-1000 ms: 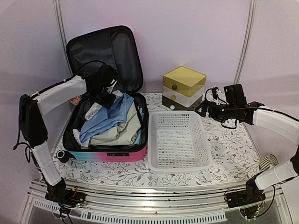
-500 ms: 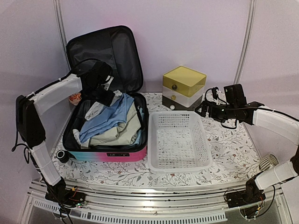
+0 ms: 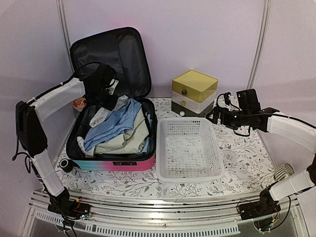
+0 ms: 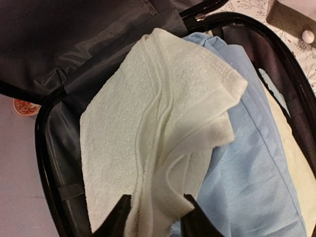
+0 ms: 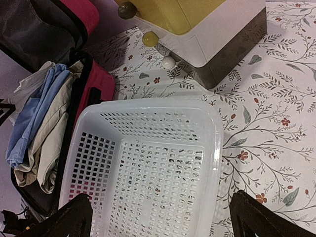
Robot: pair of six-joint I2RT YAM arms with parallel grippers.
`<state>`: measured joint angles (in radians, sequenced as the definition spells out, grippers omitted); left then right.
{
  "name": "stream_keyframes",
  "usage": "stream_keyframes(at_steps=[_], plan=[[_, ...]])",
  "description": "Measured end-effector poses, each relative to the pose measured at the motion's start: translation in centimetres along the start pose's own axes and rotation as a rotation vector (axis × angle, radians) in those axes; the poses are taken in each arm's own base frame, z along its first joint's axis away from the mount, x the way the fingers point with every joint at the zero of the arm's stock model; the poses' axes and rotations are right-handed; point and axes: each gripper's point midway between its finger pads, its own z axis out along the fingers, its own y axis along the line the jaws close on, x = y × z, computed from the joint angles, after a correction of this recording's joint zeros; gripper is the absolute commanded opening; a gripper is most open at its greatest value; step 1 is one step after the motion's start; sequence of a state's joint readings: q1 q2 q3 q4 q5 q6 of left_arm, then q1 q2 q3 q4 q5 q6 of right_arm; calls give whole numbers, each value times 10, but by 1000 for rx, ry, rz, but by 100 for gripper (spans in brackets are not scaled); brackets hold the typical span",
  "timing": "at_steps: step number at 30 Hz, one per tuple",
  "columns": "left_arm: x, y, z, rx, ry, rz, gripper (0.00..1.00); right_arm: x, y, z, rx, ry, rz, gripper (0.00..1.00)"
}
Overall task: Open, take out, and arrange the luggage
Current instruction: Pick up the clothes from the opened luggage.
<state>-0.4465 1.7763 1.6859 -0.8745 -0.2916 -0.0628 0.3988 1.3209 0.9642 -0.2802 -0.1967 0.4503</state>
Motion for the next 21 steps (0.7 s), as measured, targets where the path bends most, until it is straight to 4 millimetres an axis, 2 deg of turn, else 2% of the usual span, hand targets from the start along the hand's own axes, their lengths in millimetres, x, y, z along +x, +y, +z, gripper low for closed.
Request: stream_keyframes(at_steps=[5, 9, 14, 21], plan=[[0, 1, 0, -2, 1, 1, 8, 0, 0, 0, 0, 1, 0, 99], [3, 5, 1, -6, 1, -10, 0, 1, 0, 0, 2, 2, 1, 99], [9, 10, -4, 35, -4, -37, 0, 0, 1, -2, -1, -2, 0, 99], [1, 3, -34, 154, -71, -60, 0, 0, 6, -3, -27, 11, 5, 99]])
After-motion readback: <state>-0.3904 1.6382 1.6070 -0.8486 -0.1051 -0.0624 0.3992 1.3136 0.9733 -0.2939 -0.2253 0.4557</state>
